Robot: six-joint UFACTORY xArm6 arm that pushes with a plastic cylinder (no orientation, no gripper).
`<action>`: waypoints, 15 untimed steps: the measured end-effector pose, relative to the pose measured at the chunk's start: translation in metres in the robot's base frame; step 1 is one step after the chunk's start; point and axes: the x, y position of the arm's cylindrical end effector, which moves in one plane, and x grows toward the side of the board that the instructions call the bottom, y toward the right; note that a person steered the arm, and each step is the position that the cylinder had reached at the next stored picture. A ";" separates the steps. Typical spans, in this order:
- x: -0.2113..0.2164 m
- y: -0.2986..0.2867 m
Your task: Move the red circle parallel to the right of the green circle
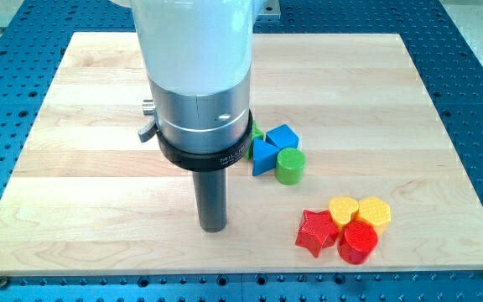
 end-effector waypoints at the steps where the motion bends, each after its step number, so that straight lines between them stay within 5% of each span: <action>1: 0.000 0.000; 5: 0.004 0.009; 8: 0.047 0.054; 11: 0.046 0.169; 15: 0.045 0.235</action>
